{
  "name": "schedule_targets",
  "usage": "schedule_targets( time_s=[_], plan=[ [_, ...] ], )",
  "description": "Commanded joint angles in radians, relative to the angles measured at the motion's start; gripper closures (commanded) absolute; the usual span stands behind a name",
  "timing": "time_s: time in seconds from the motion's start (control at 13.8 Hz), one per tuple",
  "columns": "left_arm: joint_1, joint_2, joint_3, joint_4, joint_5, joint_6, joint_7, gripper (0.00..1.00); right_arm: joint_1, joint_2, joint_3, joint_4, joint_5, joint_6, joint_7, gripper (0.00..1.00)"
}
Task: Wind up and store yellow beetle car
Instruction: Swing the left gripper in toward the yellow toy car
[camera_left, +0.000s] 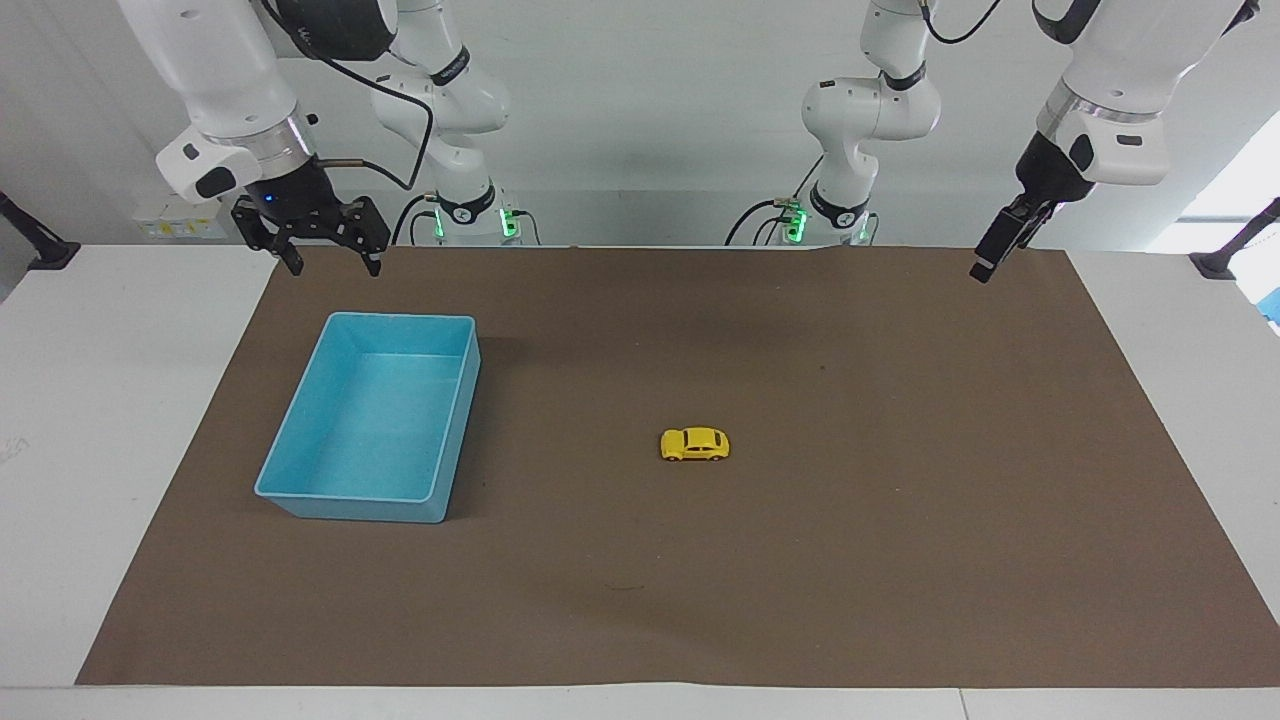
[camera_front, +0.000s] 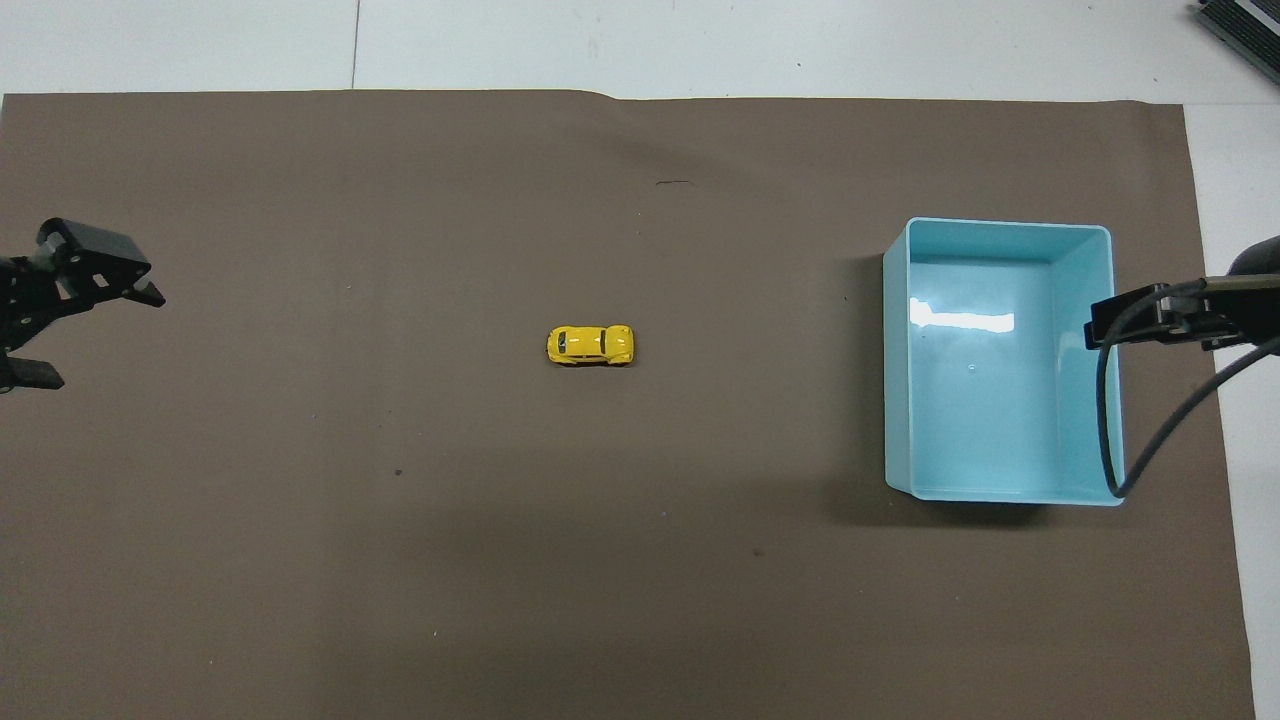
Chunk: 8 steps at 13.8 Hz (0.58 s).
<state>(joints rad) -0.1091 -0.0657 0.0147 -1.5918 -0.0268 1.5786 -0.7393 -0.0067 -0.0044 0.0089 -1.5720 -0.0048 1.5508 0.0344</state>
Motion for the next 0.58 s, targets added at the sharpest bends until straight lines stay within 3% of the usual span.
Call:
schedule_targets(
  time_s=[0.0, 0.22, 0.51],
  plan=[
    [-0.004, -0.013, 0.001, -0.02, -0.007, 0.024, -0.044, 0.0, -0.01, 0.0, 0.0, -0.002, 0.005, -0.001, -0.025, 0.0],
    [-0.015, 0.01, 0.001, -0.02, -0.019, 0.046, -0.164, 0.0, -0.01, -0.002, 0.0, -0.003, 0.005, -0.001, -0.025, 0.0],
    [-0.07, 0.053, -0.002, -0.022, -0.041, 0.109, -0.572, 0.0, -0.01, 0.0, 0.0, -0.002, 0.005, -0.001, -0.025, 0.0]
  ],
)
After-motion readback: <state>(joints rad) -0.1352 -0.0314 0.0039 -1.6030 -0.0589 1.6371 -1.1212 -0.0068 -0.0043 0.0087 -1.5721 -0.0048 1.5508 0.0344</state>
